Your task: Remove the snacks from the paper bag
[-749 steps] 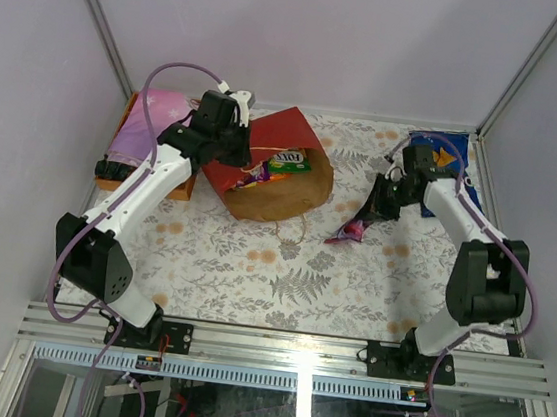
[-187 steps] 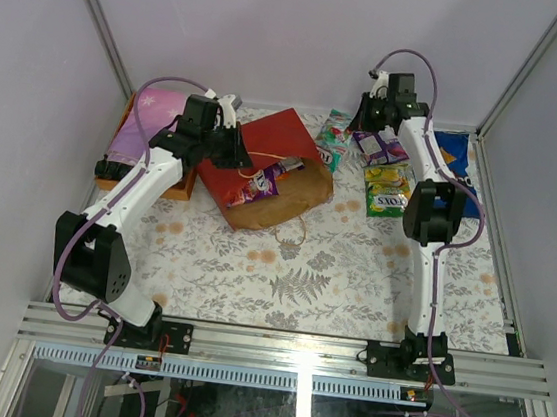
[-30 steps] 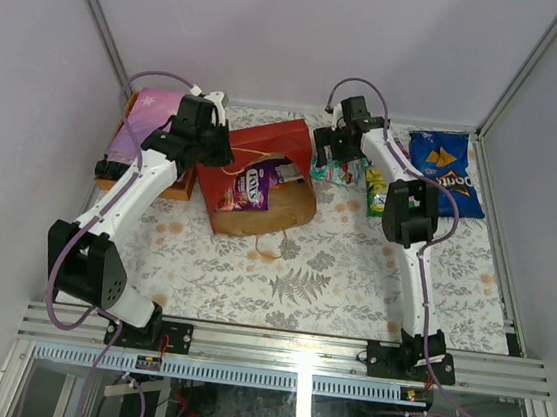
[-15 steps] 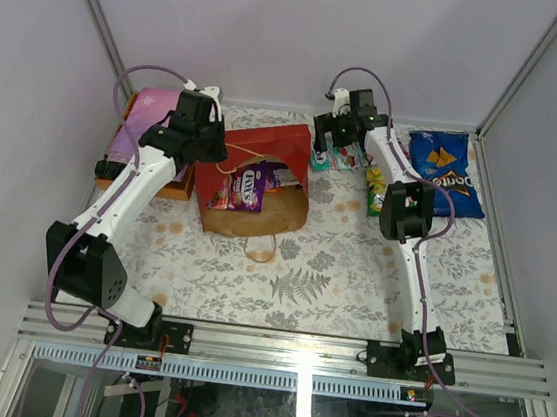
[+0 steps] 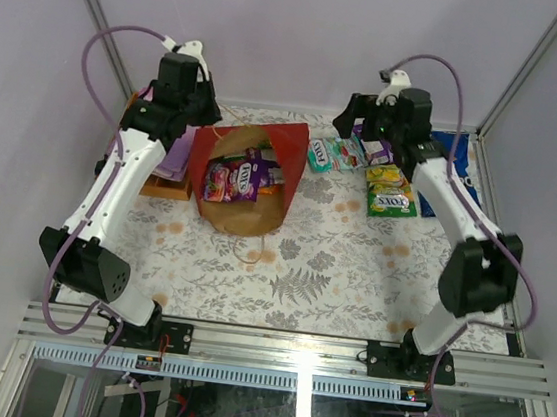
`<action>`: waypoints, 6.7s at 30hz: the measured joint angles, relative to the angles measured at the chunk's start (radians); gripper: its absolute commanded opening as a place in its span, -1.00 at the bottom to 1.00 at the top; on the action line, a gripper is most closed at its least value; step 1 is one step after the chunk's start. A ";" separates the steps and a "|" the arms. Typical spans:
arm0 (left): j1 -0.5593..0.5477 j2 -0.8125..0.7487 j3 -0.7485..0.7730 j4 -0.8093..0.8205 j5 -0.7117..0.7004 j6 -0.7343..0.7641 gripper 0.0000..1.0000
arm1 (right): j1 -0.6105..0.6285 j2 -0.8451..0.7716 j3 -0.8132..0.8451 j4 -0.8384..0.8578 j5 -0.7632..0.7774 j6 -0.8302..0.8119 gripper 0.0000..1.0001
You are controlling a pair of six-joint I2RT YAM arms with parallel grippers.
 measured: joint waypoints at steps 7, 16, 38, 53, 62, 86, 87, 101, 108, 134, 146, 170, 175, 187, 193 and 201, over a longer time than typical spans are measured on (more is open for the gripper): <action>0.020 0.063 0.214 -0.032 -0.105 -0.024 -1.00 | 0.018 -0.303 -0.376 0.287 0.037 0.225 0.99; 0.021 0.112 0.179 -0.022 -0.119 -0.065 -1.00 | 0.308 -0.313 -0.489 0.303 0.055 0.192 0.99; 0.021 0.146 0.254 -0.023 -0.101 -0.030 -1.00 | 0.160 0.087 -0.455 0.521 -0.159 0.364 0.55; -0.122 0.122 0.225 -0.028 -0.097 0.027 -1.00 | 0.062 0.539 -0.012 0.522 -0.407 0.557 0.48; -0.200 0.127 0.225 -0.026 -0.118 0.024 -1.00 | 0.020 0.644 0.314 0.302 -0.478 0.517 0.76; -0.209 0.160 0.172 -0.022 -0.278 -0.008 -1.00 | -0.083 -0.001 -0.257 0.134 -0.140 0.470 0.75; -0.208 0.160 0.169 -0.022 -0.278 -0.008 -1.00 | -0.075 -0.105 -0.351 0.192 -0.108 0.498 0.72; -0.188 0.161 0.137 -0.024 -0.267 -0.024 -1.00 | 0.373 -0.009 -0.553 0.633 0.034 0.694 0.54; -0.174 0.161 0.137 -0.026 -0.246 -0.035 -1.00 | 0.406 0.176 -0.531 0.790 0.107 0.784 0.38; -0.170 0.161 0.116 -0.026 -0.206 -0.038 -1.00 | 0.429 0.489 -0.066 0.628 0.200 0.805 0.33; -0.170 0.161 0.108 -0.026 -0.205 -0.038 -1.00 | 0.437 0.550 0.000 0.581 0.203 0.797 0.15; -0.159 0.160 0.098 -0.027 -0.221 -0.026 -1.00 | 0.436 0.192 -0.354 0.592 0.157 0.671 -1.00; -0.154 0.160 0.095 -0.027 -0.225 -0.026 -1.00 | 0.409 0.045 -0.483 0.619 0.139 0.655 -1.00; -0.153 0.158 0.079 -0.027 -0.230 -0.019 -1.00 | 0.245 0.225 -0.555 0.661 0.054 0.753 0.63; -0.142 0.153 0.064 -0.027 -0.235 -0.019 -1.00 | 0.251 0.254 -0.533 0.691 0.016 0.783 0.62; -0.142 0.153 0.058 -0.028 -0.235 -0.018 -1.00 | 0.251 0.317 -0.509 0.745 -0.019 0.830 -0.53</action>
